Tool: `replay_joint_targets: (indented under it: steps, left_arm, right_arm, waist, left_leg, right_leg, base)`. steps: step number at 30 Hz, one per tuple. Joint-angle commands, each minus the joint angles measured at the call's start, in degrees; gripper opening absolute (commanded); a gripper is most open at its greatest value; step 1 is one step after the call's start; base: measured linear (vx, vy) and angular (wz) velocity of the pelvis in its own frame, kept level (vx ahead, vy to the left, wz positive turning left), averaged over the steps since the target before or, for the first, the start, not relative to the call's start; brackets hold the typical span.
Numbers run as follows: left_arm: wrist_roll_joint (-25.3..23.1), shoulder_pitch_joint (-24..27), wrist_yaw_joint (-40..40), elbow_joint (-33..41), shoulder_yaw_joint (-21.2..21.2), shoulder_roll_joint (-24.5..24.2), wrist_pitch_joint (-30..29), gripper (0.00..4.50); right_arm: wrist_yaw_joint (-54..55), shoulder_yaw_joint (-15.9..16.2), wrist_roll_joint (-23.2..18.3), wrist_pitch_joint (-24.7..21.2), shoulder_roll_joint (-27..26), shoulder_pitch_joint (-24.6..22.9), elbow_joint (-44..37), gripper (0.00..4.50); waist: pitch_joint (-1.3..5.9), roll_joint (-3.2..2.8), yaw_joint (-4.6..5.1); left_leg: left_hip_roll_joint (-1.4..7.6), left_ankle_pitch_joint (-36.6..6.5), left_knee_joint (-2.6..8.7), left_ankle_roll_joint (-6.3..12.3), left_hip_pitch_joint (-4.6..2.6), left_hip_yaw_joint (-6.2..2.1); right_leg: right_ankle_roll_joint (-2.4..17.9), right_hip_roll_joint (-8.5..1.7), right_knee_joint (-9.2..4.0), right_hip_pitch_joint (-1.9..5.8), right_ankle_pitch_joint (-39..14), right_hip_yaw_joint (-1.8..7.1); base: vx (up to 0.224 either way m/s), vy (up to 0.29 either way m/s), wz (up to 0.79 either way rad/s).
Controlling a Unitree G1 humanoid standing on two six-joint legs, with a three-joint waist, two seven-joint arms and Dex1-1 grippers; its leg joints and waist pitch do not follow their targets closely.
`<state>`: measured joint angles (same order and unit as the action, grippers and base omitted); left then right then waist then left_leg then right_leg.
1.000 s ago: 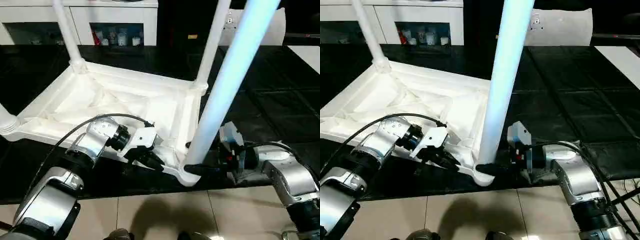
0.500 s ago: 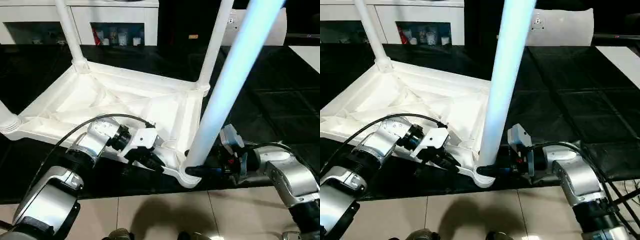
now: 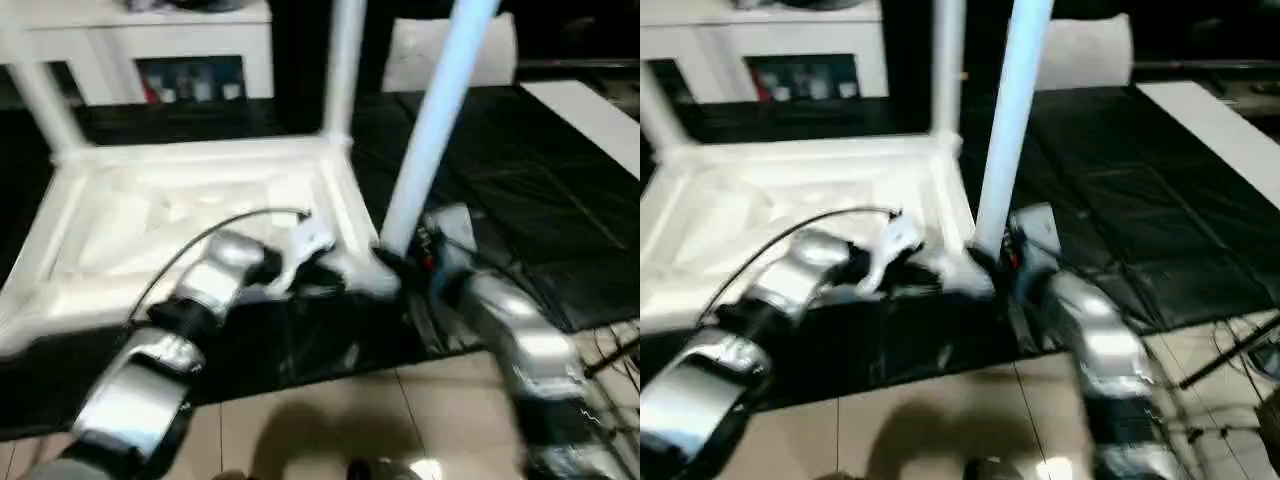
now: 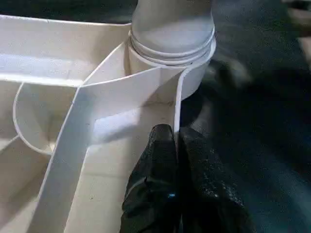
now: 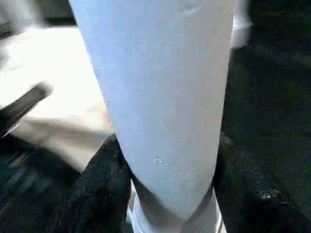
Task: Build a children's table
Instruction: Rotate leg to tighten
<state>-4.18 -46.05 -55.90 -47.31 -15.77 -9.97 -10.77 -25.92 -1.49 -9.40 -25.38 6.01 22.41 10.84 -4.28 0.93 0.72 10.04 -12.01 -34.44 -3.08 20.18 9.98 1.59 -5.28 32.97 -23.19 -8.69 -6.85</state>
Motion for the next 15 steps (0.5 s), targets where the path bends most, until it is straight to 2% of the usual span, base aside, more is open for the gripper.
replay_joint_targets:
  steps: [1,3,4,5,6,7,9,11,13,14,15]
  left_arm:
    - [3.09,-3.11,8.0,1.55,1.78,6.58,-0.9,0.0]
    - [2.76,-3.47,9.98,1.56,2.19,7.07,-1.55,0.0]
    - [2.18,-3.58,11.25,1.78,2.48,7.38,-1.98,0.0]
    - [2.18,-3.58,11.25,1.78,2.48,7.38,-1.98,0.0]
    - [1.77,-3.57,12.12,1.96,2.78,7.56,-1.9,0.0]
    - [1.46,-3.08,12.11,2.9,3.22,7.51,-1.69,0.0]
    - [1.41,-2.89,12.1,3.15,3.36,7.36,-1.43,0.0]
    - [1.23,-2.45,10.75,3.45,2.84,6.45,-0.57,0.0]
    - [1.35,-1.67,8.1,3.86,2.15,5.04,0.86,0.0]
    - [1.44,-1.33,6.9,4.02,1.92,4.45,1.61,0.0]
    - [1.41,-0.98,5.71,4.11,1.65,3.68,2.14,0.0]
  right_arm:
    - [2.69,6.12,-1.38,-1.46,-7.27,2.55,2.77,1.96]
    - [5.47,5.21,-0.85,-1.18,-8.97,4.08,4.8,1.96]
    - [7.18,4.41,-0.54,-1.0,-10.24,5.06,6.01,1.96]
    - [7.18,4.41,-0.54,-1.0,-10.24,5.06,6.01,1.96]
    - [7.74,3.96,-0.46,-0.65,-10.98,5.58,6.65,2.31]
    - [7.75,3.76,0.09,0.76,-11.15,5.54,6.66,2.66]
    - [7.34,3.77,0.27,1.5,-10.94,5.3,6.49,2.69]
    - [4.9,4.51,0.65,3.24,-9.26,3.8,5.25,2.79]
    - [1.19,4.95,0.45,5.36,-6.46,1.53,3.37,3.16]
    - [-0.36,4.85,0.22,6.08,-5.32,0.63,2.61,3.16]
    - [-1.78,4.46,-0.09,6.77,-4.04,-0.17,1.81,3.2]
  waist:
    - [3.55,0.3,-0.18]
    - [3.81,0.34,0.0]
    - [3.95,0.3,0.1]
    - [4.11,0.18,0.11]
    - [4.26,0.24,-0.03]
    - [4.41,0.12,-0.13]
    - [4.53,0.14,-0.14]
    - [4.78,0.07,-0.27]
    - [4.84,-0.12,-0.47]
    - [4.9,0.05,-0.69]
    - [4.75,-0.29,-0.83]
  left_leg:
    - [2.42,-10.92,4.22,2.11,0.28,-1.4]
    - [2.58,-9.29,4.16,2.71,0.3,-1.26]
    - [2.62,-7.72,4.17,3.42,0.66,-1.27]
    - [2.66,-6.16,4.05,4.06,0.71,-1.2]
    - [2.65,-5.27,3.99,4.53,0.58,-1.12]
    - [2.71,-2.66,3.87,6.01,0.69,-1.02]
    - [2.73,-1.08,3.73,7.09,0.75,-0.99]
    - [2.86,2.06,3.43,9.46,0.65,-0.96]
    - [2.9,3.51,3.22,11.3,0.57,-0.92]
    - [2.9,4.11,3.04,12.6,0.7,-0.88]
    - [3.07,3.98,3.11,12.94,0.7,-0.96]
  right_leg:
    - [6.32,-4.02,-5.63,2.92,-28.36,2.98]
    - [7.73,-3.98,-5.03,2.94,-24.39,3.3]
    - [9.08,-3.92,-4.46,3.22,-20.68,3.35]
    - [10.28,-3.95,-4.08,3.35,-17.54,3.42]
    - [10.81,-3.91,-3.94,3.4,-15.89,3.44]
    - [12.67,-3.92,-3.19,3.63,-10.56,3.58]
    - [13.53,-3.94,-2.77,3.75,-7.48,3.63]
    - [15.32,-4.07,-2.01,3.84,-2.31,3.72]
    - [16.32,-4.04,-1.69,3.75,0.33,3.71]
    - [16.68,-4.08,-1.49,3.89,1.88,3.74]
    - [16.89,-4.15,-1.47,3.85,1.89,3.72]
  base:
    - [0.0,0.0,0.0]
    - [0.0,0.0,0.0]
    - [0.0,0.0,0.0]
    - [0.0,0.0,0.0]
    - [0.0,0.0,0.0]
    - [0.0,0.0,0.0]
    - [0.0,0.0,0.0]
    - [0.0,0.0,0.0]
    - [0.0,0.0,0.0]
    - [0.0,0.0,0.0]
    - [0.0,0.0,0.0]
